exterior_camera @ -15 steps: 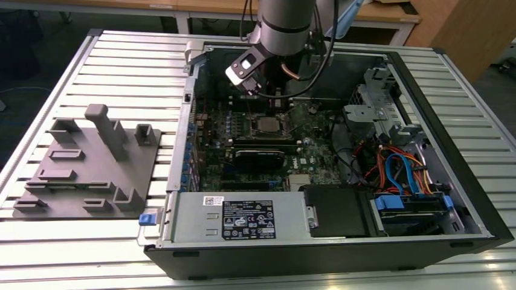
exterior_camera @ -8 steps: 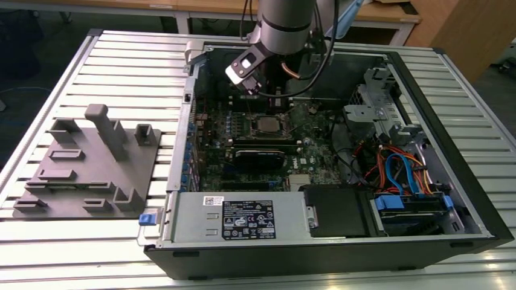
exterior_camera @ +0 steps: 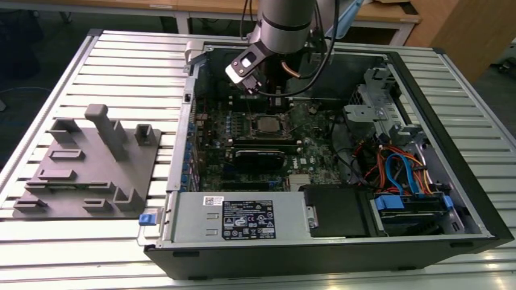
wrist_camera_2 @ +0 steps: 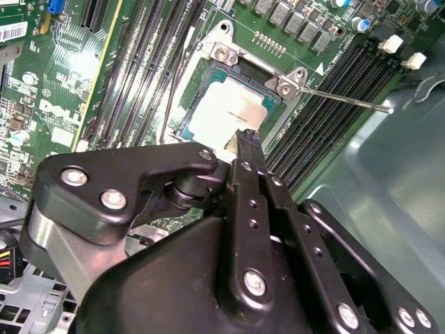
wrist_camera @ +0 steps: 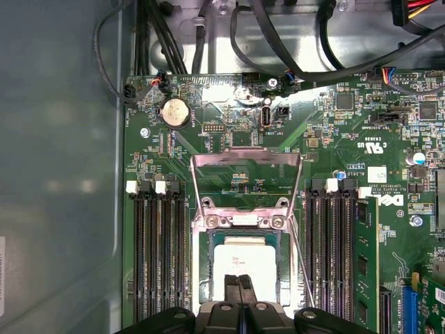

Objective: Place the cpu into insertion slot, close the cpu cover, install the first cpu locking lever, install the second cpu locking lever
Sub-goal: 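Close the cpu cover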

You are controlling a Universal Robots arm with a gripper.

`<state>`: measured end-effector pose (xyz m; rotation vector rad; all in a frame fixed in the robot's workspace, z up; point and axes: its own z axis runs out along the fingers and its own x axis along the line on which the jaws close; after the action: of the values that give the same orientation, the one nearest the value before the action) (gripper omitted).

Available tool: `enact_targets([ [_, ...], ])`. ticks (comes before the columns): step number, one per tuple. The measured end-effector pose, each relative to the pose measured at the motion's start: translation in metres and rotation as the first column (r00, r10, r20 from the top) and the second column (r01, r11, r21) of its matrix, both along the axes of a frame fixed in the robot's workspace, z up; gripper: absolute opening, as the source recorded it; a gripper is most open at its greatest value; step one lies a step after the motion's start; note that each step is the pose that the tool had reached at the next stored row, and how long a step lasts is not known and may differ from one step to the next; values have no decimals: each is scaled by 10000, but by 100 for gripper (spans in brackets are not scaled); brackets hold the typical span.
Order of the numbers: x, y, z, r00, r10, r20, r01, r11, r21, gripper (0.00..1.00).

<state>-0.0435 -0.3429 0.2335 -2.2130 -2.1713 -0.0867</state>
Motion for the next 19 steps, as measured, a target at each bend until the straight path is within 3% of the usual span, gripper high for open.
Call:
enact_targets([
  [19,0,0,41,10000,0,0,0,10000,-1,11],
])
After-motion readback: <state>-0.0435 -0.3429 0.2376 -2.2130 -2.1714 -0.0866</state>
